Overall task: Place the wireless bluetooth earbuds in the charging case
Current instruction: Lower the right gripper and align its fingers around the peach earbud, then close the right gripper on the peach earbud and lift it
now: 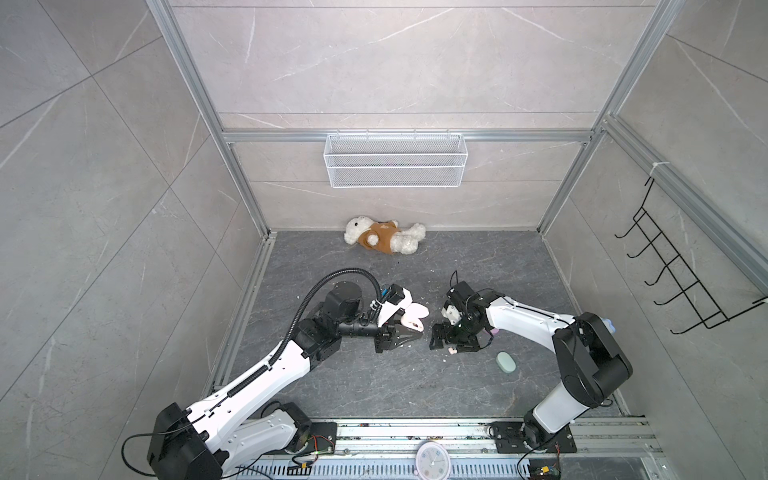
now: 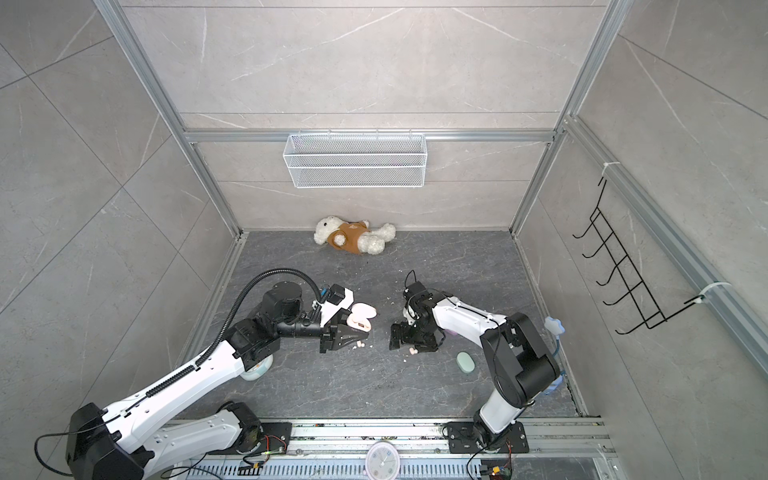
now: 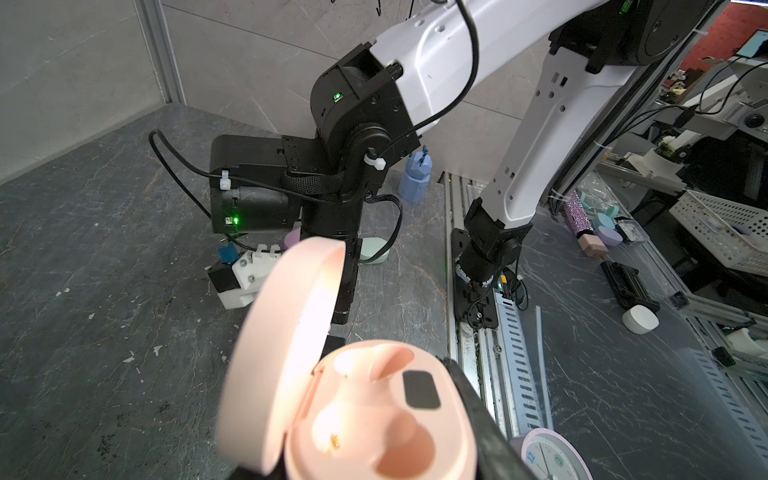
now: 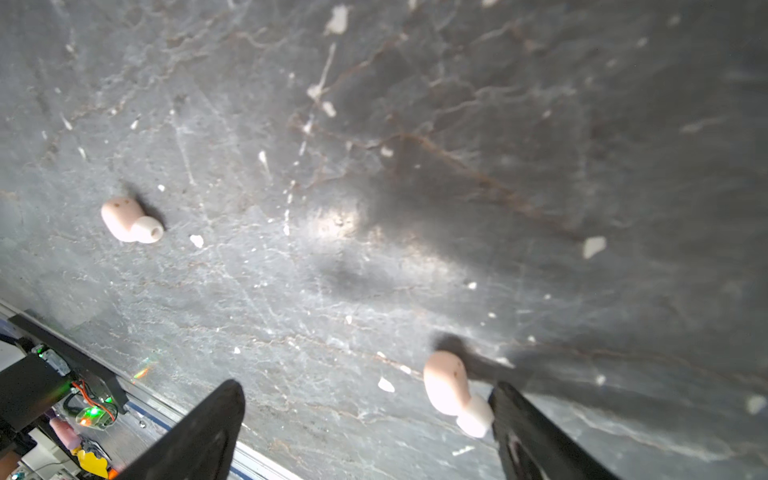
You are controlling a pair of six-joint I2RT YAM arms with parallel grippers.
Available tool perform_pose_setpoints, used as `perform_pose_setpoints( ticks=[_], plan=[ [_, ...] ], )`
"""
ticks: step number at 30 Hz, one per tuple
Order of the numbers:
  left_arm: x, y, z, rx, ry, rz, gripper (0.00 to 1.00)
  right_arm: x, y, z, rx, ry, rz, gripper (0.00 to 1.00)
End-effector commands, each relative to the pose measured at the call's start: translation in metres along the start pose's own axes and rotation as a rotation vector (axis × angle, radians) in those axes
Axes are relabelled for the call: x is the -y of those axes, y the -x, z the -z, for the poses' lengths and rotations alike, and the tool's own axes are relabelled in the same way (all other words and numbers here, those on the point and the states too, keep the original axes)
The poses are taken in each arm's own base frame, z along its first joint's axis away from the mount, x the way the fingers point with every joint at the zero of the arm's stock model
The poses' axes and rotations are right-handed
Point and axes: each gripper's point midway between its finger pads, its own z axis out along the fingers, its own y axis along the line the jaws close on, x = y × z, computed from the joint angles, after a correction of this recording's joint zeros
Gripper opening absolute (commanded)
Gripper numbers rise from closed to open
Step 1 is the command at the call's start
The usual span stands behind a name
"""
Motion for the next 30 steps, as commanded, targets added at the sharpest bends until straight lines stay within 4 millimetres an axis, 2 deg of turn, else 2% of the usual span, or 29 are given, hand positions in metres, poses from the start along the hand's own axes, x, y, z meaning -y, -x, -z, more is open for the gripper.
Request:
perform_pose_setpoints(
  ticks=[1,6,10,12,15,19,25,30],
  plan=[
    [0.005,0.012,0.006,0.032,-0.002,-0.03,0.22,0.002,-0.012,0.001,-0.028,-0.014,-0.028,0.94],
    [0.005,0.011,0.007,0.03,-0.002,-0.03,0.22,0.021,-0.009,0.014,0.028,-0.139,-0.052,0.94],
    [0.005,0.011,0.007,0.028,-0.002,-0.028,0.22,0.023,-0.003,0.026,0.074,-0.172,-0.052,0.89],
    [0.006,0.011,0.007,0.028,-0.002,-0.027,0.22,0.022,0.0,0.03,0.094,-0.171,-0.06,0.82],
    [0.006,0.011,0.007,0.028,-0.001,-0.027,0.22,0.02,0.001,0.031,0.117,-0.161,-0.09,0.66],
    [0.006,0.01,0.007,0.03,0.0,-0.026,0.22,0.021,0.001,0.028,0.152,-0.156,-0.143,0.53],
    [0.007,0.009,0.007,0.028,-0.003,-0.023,0.22,0.026,0.003,0.02,0.163,-0.182,-0.19,0.38],
    [0.008,0.008,0.008,0.028,-0.004,-0.024,0.22,0.028,0.005,0.015,0.166,-0.195,-0.213,0.33]
  ],
)
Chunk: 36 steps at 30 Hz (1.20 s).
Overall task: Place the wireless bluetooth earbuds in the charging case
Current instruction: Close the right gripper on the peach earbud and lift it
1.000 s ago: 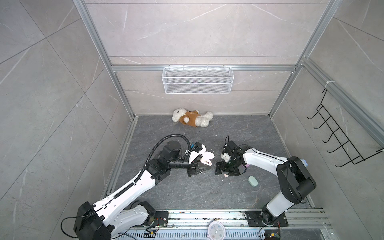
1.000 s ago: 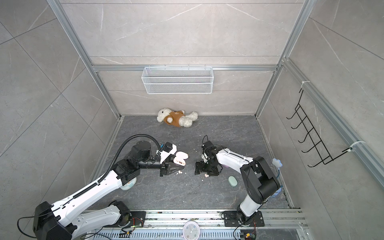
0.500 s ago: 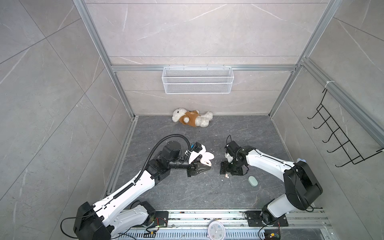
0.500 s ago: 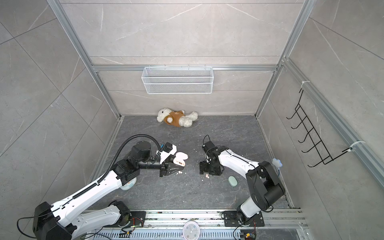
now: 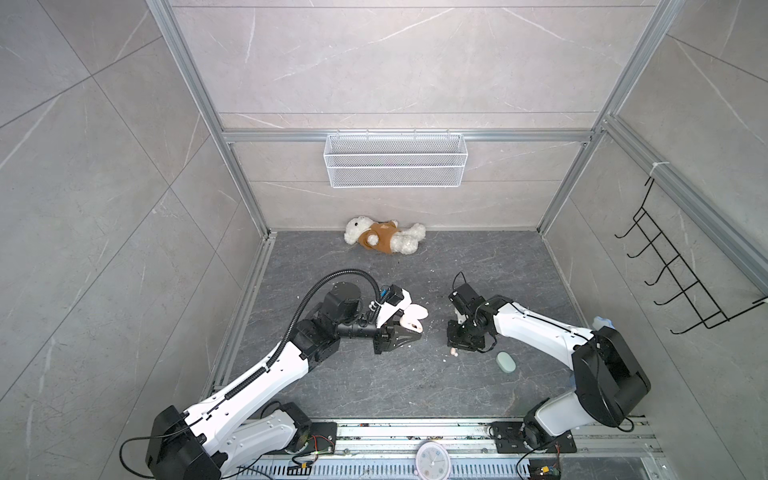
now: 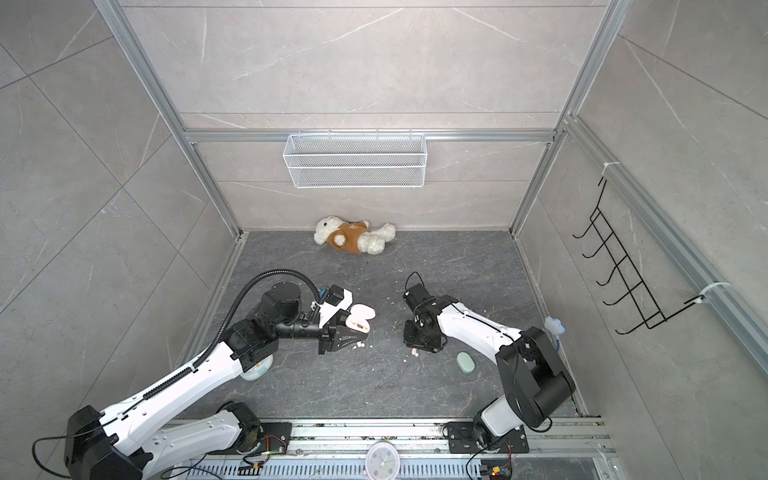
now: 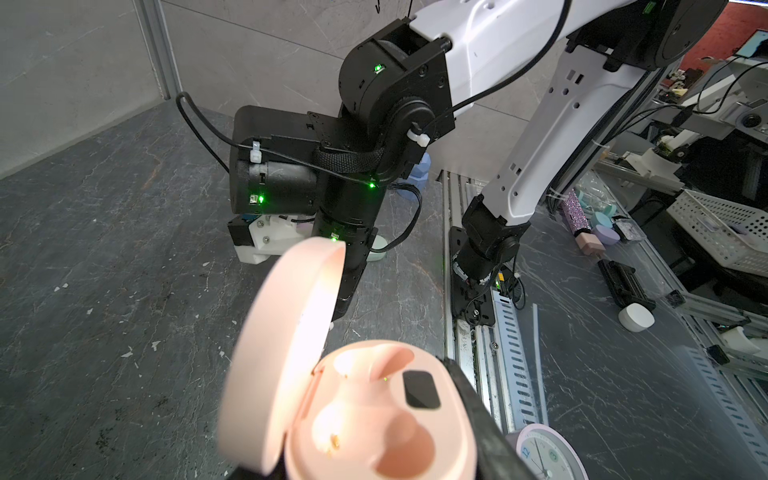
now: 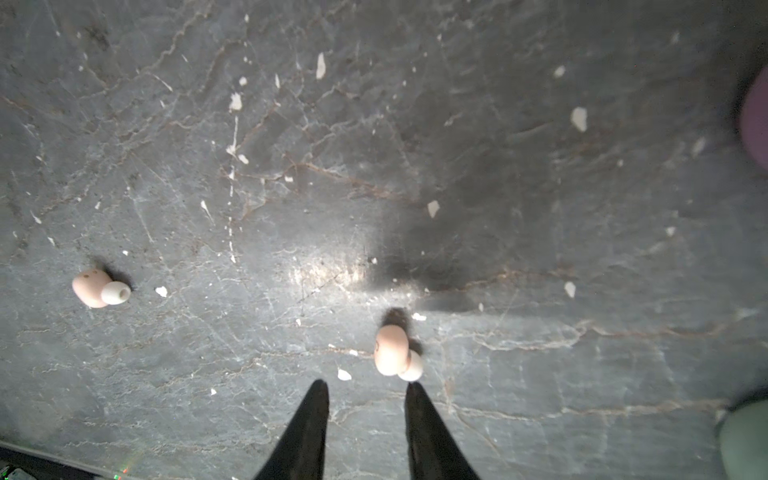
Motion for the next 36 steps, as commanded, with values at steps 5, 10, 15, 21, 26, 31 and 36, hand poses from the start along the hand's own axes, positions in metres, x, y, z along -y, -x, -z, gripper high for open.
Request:
perform_pose_setpoints(
  ticks=[5,10,15,21,26,31,36],
  plan=[
    [0.005,0.009,0.007,0.037,0.003,-0.03,0.22,0.01,-0.003,-0.015,-0.017,-0.061,-0.037,0.32],
    [0.005,0.007,0.007,0.035,0.003,-0.029,0.22,0.012,-0.004,-0.018,-0.018,-0.067,-0.044,0.31],
    [0.005,0.007,0.006,0.034,0.001,-0.029,0.22,0.012,-0.003,-0.022,-0.027,-0.073,-0.042,0.28],
    [0.005,0.006,0.006,0.031,0.002,-0.027,0.22,0.014,-0.004,-0.026,-0.038,-0.087,-0.043,0.27],
    [0.005,0.005,0.006,0.03,0.002,-0.028,0.22,0.016,-0.006,-0.029,-0.049,-0.093,-0.04,0.26],
    [0.005,0.006,0.006,0.031,0.004,-0.03,0.21,0.017,-0.009,-0.034,-0.066,-0.101,-0.036,0.26],
    [0.005,0.006,0.007,0.032,0.003,-0.032,0.21,0.019,-0.011,-0.04,-0.081,-0.114,-0.033,0.25]
  ],
)
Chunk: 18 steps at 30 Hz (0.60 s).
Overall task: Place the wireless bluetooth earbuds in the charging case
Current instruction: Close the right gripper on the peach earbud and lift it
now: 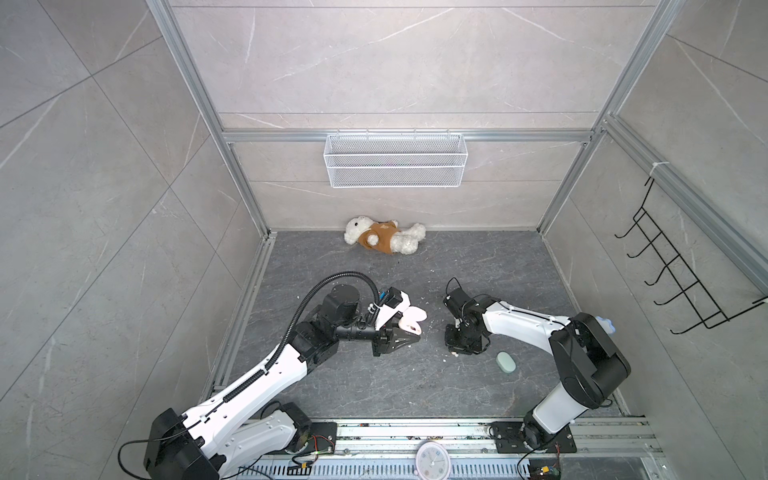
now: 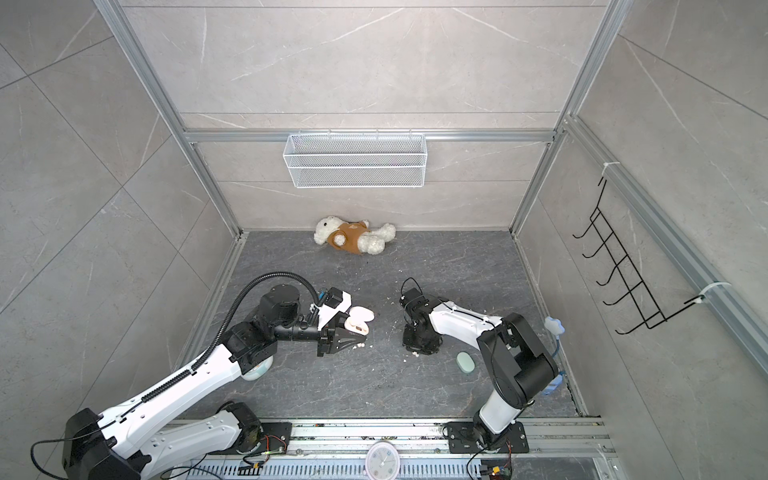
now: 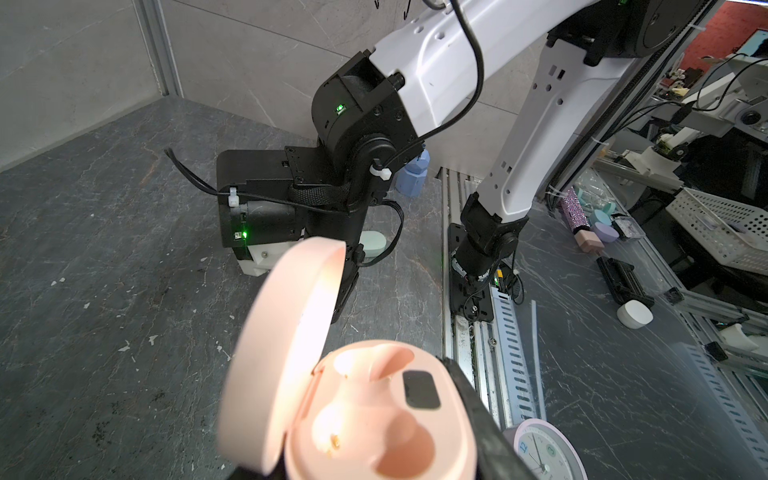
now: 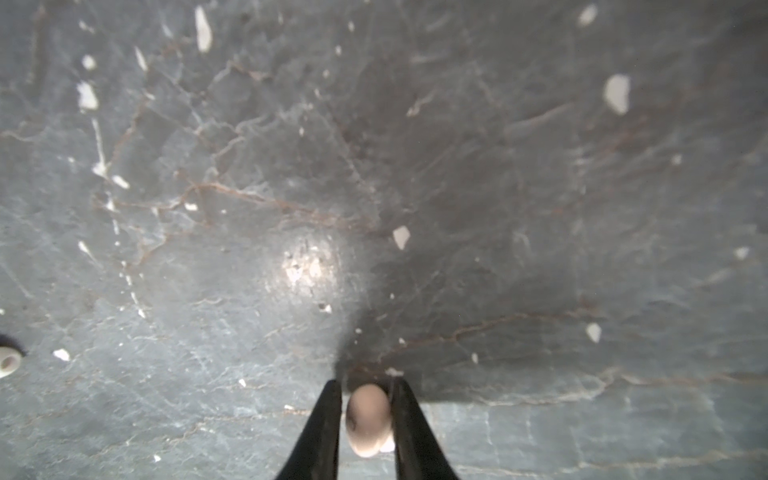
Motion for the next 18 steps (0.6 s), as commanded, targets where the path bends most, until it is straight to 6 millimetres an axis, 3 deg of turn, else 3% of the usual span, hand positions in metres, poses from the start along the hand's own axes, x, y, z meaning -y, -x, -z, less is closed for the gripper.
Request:
perform_pose_setpoints(
  ticks=[1,9,14,18],
  plan=[
    [0.003,0.01,0.005,0.034,0.004,-0.033,0.21,0.005,-0.005,-0.01,-0.021,-0.04,0.009,0.25],
    [0.004,0.011,0.006,0.036,0.006,-0.035,0.21,0.009,-0.007,-0.014,-0.026,-0.057,0.012,0.21],
    [0.002,0.011,0.005,0.049,0.008,-0.025,0.21,0.006,-0.003,-0.003,0.008,-0.044,0.017,0.18],
    [0.001,0.016,0.002,0.088,0.001,-0.006,0.21,-0.003,0.003,0.017,0.057,0.003,0.028,0.18]
  ],
)
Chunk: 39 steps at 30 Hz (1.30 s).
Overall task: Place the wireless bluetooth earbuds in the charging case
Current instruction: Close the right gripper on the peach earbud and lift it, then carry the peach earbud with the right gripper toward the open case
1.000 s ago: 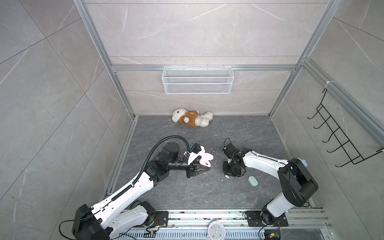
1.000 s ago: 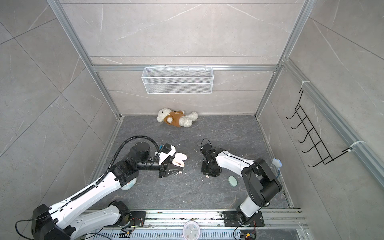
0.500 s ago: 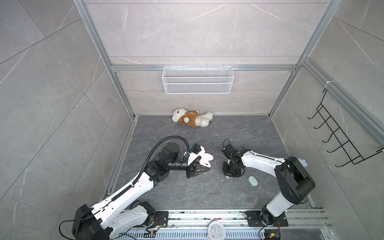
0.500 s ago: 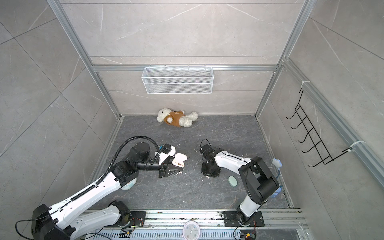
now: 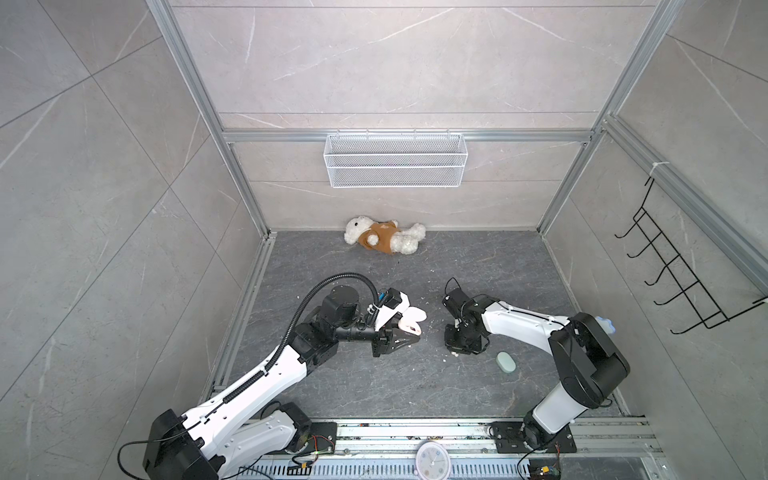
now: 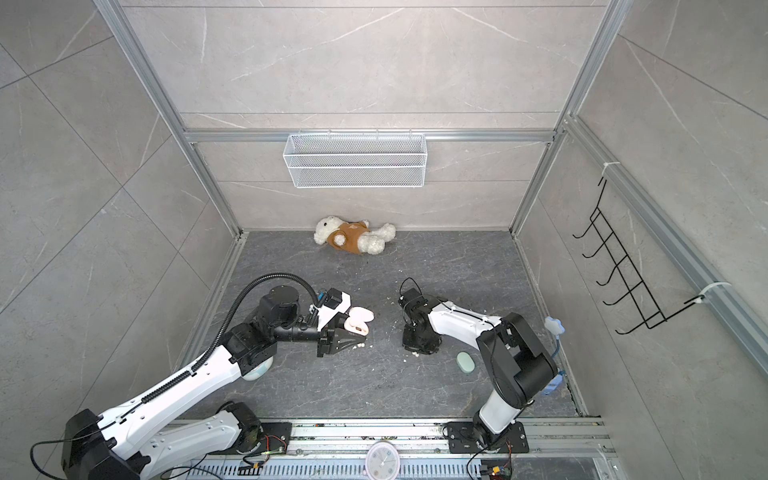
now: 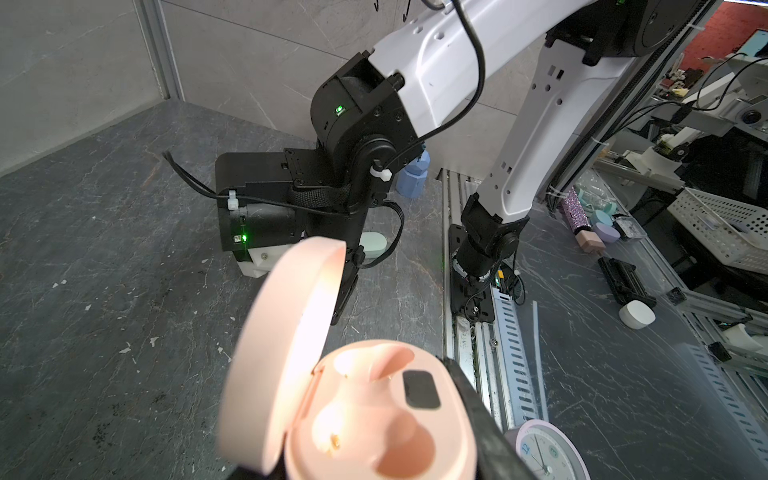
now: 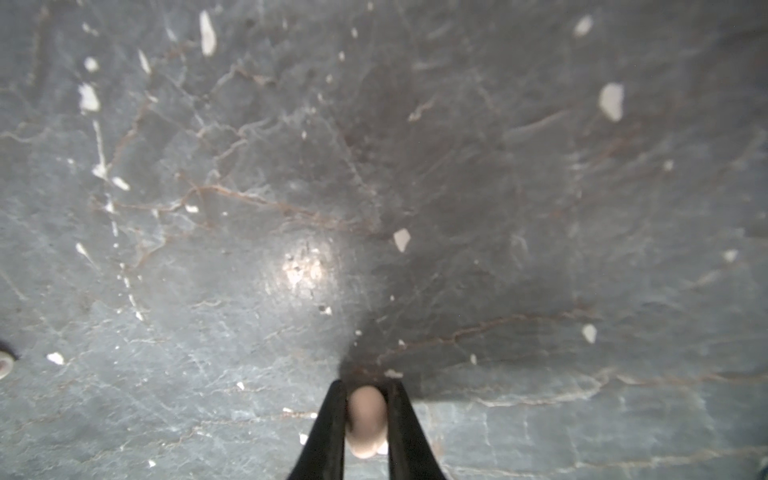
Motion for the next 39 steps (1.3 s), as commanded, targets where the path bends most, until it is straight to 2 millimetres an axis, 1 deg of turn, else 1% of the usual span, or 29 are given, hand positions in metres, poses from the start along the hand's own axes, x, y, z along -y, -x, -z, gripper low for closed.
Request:
perform_pose_setpoints(
  ticks=[1,4,6,9,13,15,18,21,26,27,29,32,35,39],
  plan=[
    [0.0,0.02,0.002,0.087,0.0,-0.016,0.21,-0.006,0.004,0.023,0.059,0.036,0.022,0.18],
    [-0.003,0.027,-0.001,0.124,-0.004,-0.023,0.21,-0.017,0.008,0.051,0.109,0.103,0.037,0.18],
    [-0.005,0.032,-0.004,0.138,-0.01,-0.028,0.21,-0.024,0.01,0.075,0.148,0.157,0.05,0.17],
    [-0.007,0.036,-0.008,0.151,-0.022,-0.036,0.21,-0.035,0.007,0.11,0.194,0.246,0.079,0.17],
    [-0.01,0.044,-0.014,0.172,-0.04,-0.05,0.21,-0.046,0.002,0.162,0.264,0.363,0.119,0.17],
    [-0.01,0.049,-0.017,0.185,-0.059,-0.056,0.21,-0.052,-0.003,0.192,0.295,0.435,0.153,0.17],
    [-0.013,0.055,-0.022,0.191,-0.072,-0.067,0.21,-0.062,-0.014,0.222,0.301,0.54,0.214,0.18],
    [-0.016,0.058,-0.026,0.19,-0.084,-0.081,0.2,-0.07,-0.025,0.247,0.298,0.618,0.273,0.17],
    [-0.015,0.064,-0.028,0.21,-0.105,-0.111,0.2,-0.075,-0.036,0.289,0.335,0.684,0.342,0.17],
    [-0.015,0.065,-0.029,0.219,-0.108,-0.117,0.2,-0.076,-0.037,0.293,0.335,0.691,0.35,0.17],
    [-0.015,0.071,-0.03,0.247,-0.122,-0.131,0.2,-0.08,-0.041,0.309,0.345,0.729,0.375,0.17],
    [-0.016,0.085,-0.032,0.308,-0.147,-0.148,0.2,-0.085,-0.047,0.327,0.357,0.779,0.399,0.16],
    [-0.016,0.098,-0.035,0.366,-0.188,-0.153,0.2,-0.089,-0.048,0.339,0.372,0.81,0.402,0.16],
    [-0.017,0.103,-0.041,0.378,-0.225,-0.144,0.2,-0.094,-0.043,0.344,0.378,0.822,0.4,0.16]
  ],
)
